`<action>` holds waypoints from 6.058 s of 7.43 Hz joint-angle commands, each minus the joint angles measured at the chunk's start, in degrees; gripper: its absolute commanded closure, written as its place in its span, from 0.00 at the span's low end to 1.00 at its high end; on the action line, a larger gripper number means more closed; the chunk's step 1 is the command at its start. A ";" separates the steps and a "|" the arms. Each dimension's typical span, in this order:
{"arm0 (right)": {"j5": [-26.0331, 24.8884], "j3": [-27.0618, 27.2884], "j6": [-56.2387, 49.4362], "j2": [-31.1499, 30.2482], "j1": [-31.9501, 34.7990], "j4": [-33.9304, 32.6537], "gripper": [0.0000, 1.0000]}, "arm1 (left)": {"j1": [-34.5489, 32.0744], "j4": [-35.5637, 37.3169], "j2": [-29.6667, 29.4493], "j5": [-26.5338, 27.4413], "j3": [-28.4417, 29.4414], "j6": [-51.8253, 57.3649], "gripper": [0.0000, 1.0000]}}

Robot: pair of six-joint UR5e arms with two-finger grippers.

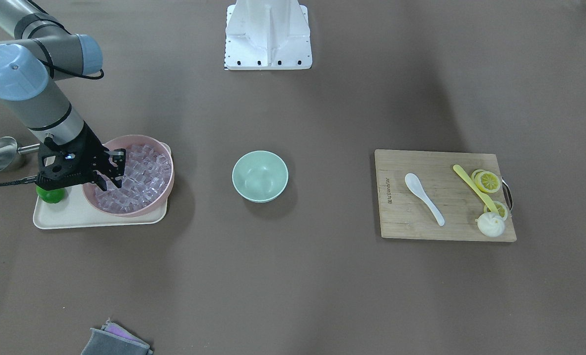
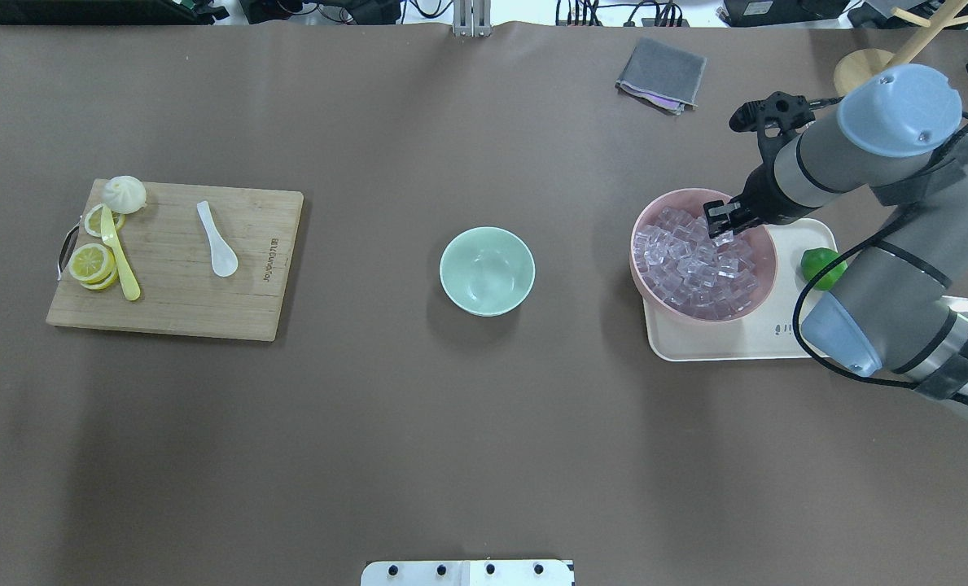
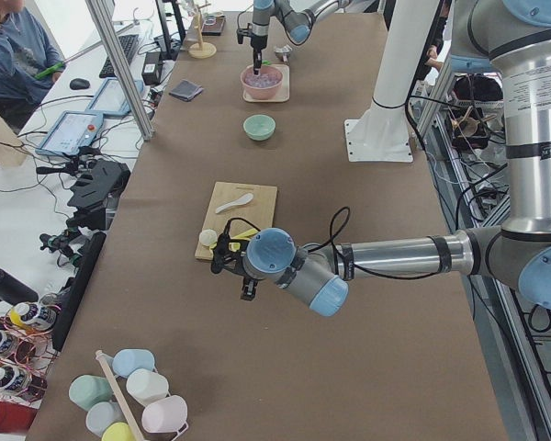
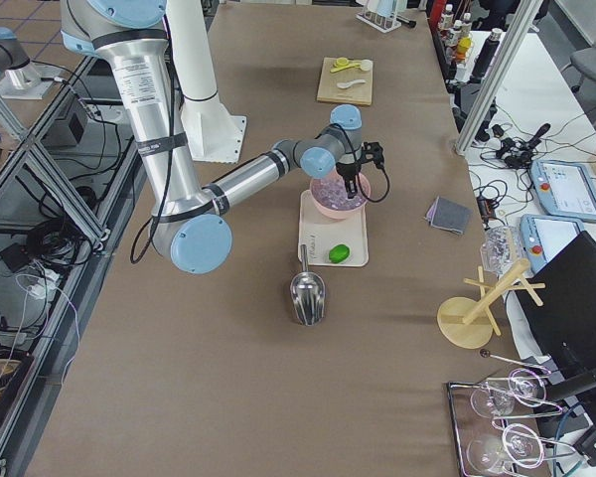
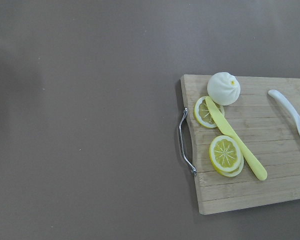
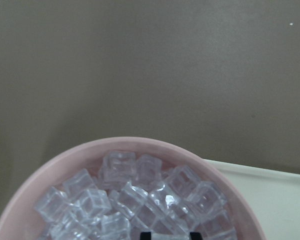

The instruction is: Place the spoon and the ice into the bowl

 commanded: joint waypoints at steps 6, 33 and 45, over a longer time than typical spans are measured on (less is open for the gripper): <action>-12.70 -6.44 27.96 22.37 -15.45 -6.30 1.00 | 18.04 0.59 -16.65 12.56 0.00 -31.15 0.02; 18.73 1.71 -14.11 -7.58 22.57 -7.35 0.00 | 36.65 4.89 -36.52 24.49 10.46 -48.98 1.00; 20.24 1.37 -35.60 -17.07 35.40 -7.18 0.00 | 48.28 12.07 -53.71 35.39 8.62 -51.65 0.02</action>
